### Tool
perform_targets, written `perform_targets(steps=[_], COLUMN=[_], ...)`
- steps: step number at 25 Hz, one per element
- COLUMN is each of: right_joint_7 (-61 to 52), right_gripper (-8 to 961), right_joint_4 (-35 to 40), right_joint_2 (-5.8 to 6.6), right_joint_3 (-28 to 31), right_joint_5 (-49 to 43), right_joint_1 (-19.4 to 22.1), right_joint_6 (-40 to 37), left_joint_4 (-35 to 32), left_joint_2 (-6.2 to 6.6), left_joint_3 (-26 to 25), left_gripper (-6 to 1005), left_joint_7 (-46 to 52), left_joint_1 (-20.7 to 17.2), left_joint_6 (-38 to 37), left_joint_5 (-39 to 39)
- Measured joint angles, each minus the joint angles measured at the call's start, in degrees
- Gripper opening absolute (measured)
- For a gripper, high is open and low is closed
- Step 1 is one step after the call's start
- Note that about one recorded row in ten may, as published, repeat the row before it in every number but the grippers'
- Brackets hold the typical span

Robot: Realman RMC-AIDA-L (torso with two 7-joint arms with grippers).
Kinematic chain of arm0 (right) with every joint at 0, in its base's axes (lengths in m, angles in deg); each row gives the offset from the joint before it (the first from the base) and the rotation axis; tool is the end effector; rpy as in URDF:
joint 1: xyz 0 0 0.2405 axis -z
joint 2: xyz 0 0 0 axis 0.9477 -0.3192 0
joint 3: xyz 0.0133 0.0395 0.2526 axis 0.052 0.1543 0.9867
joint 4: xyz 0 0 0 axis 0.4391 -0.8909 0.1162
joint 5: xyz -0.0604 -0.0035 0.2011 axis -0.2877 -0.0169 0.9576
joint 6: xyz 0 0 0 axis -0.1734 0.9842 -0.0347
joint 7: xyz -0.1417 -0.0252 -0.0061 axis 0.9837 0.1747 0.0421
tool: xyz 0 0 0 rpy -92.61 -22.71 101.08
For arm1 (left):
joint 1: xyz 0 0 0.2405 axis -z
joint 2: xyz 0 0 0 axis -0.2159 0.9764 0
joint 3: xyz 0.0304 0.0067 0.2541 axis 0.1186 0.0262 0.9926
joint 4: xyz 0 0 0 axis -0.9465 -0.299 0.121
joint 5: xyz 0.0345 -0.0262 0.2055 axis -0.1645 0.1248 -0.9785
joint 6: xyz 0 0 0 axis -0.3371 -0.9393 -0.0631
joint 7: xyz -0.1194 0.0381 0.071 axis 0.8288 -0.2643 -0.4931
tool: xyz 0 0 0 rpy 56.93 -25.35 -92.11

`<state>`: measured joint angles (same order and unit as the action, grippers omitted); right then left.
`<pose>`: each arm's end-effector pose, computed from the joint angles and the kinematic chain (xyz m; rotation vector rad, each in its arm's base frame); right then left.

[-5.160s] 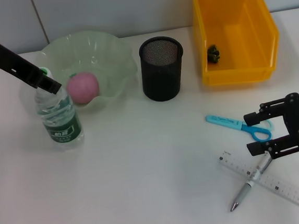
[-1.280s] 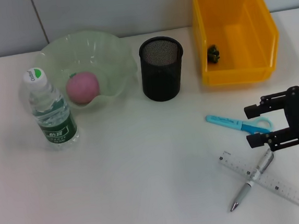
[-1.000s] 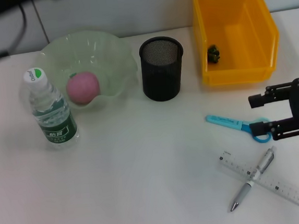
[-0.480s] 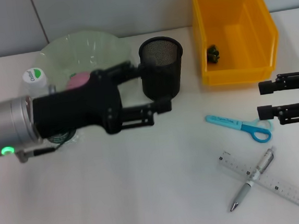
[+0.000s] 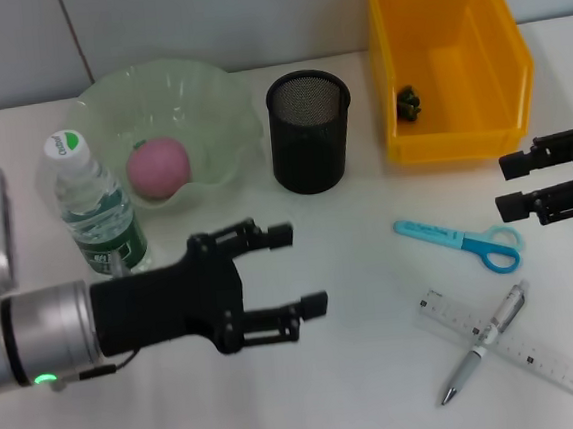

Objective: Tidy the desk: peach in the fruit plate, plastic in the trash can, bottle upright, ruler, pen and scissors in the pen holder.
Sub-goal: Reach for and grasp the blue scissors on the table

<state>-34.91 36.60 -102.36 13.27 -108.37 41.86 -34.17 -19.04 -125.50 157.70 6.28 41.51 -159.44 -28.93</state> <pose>0.2643 0.3165 0.1110 -2.8048 0.7766 0.4351 -0.2187 0.2988 -0.0574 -2.8712 -0.2977 -0.9931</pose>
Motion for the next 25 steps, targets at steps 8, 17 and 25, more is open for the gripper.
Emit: perform_targets(steps=[8, 17, 25], right_joint_7=[-8.1, -10.8, -10.8], right_gripper=[710, 706, 702], right_joint_4=[5.7, 8.2, 6.3], right_joint_2=[0.65, 0.15, -1.98], right_joint_3=[-8.1, -16.0, -23.6], right_joint_5=[-10.5, -23.7, -28.5], right_joint_1=[-5.4, -12.4, -14.6], right_joint_6=[-0.1, 0.9, 6.6], left_joint_4=[0.0, 0.1, 0.1], left_joint_2=[0.05, -0.04, -0.04], left_joint_3=[4.3, 3.9, 3.9], left_gripper=[853, 853, 852], left_joint_7=[-2.4, -2.6, -2.2], left_joint_1=[-1.0, -1.8, -1.8], left_joint_6=[2.9, 3.2, 3.2], left_joint_5=[-0.6, -0.2, -0.1])
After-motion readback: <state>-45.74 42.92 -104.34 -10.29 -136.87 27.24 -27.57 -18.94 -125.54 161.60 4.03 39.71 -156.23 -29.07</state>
